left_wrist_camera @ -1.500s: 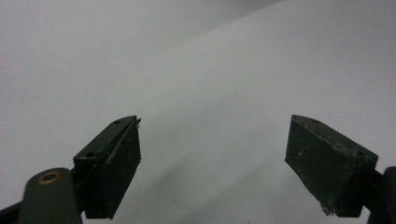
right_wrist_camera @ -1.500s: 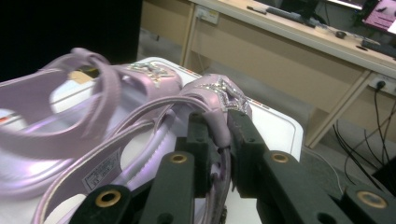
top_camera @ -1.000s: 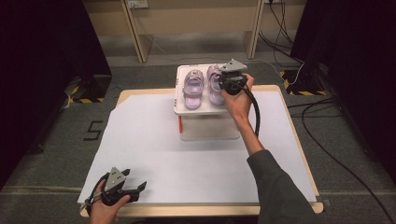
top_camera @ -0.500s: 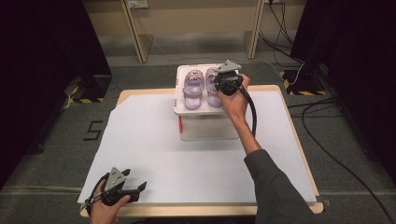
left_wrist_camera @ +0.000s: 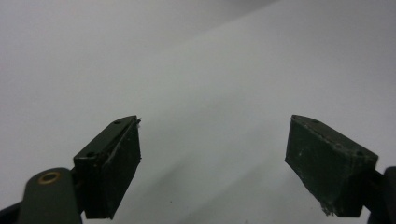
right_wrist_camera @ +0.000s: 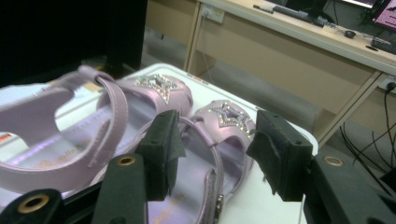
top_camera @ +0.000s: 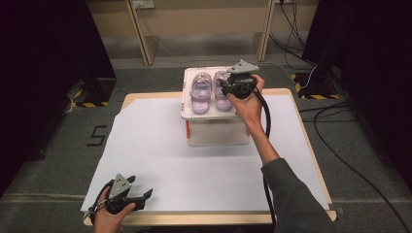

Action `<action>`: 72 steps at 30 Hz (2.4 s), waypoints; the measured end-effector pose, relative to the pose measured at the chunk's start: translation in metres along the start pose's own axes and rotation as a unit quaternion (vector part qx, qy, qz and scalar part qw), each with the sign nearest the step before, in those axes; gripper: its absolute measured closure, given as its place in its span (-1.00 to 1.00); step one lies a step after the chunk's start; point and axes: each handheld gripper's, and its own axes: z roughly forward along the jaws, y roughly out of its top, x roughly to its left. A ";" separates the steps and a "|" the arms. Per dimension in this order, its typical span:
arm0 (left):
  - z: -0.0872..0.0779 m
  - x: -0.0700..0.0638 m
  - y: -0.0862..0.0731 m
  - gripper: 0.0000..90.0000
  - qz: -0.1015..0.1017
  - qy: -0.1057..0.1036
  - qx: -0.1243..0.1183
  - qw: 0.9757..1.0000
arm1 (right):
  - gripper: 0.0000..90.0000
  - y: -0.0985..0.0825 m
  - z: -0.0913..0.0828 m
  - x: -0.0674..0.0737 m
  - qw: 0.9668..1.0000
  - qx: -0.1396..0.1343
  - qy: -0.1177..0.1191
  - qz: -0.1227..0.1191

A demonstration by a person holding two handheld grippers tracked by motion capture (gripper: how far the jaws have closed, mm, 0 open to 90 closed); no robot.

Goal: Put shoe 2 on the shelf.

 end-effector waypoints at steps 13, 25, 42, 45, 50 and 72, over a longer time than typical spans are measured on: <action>0.000 0.000 0.000 -0.61 -0.001 0.001 -0.001 1.000 | 0.03 -0.005 -0.026 -0.001 0.999 -0.034 0.023 0.008; 0.000 0.000 0.000 -0.61 -0.003 0.004 0.000 1.000 | -0.07 -0.025 -0.056 0.000 0.995 -0.062 0.067 0.036; 0.000 0.000 -0.001 -0.61 -0.002 0.006 0.002 1.000 | -0.15 -0.082 -0.089 0.016 0.988 -0.076 0.123 0.057; 0.000 0.000 -0.001 -0.61 -0.002 0.005 0.003 1.000 | -0.16 -0.092 -0.091 0.019 0.988 -0.071 0.127 0.058; -0.001 0.001 -0.001 -0.61 -0.005 0.008 0.003 1.000 | -0.17 -0.104 -0.093 0.023 0.988 -0.060 0.134 0.051; -0.001 0.001 0.000 -0.61 -0.001 0.007 0.002 1.000 | -0.26 -0.137 -0.105 0.041 0.986 -0.038 0.158 0.043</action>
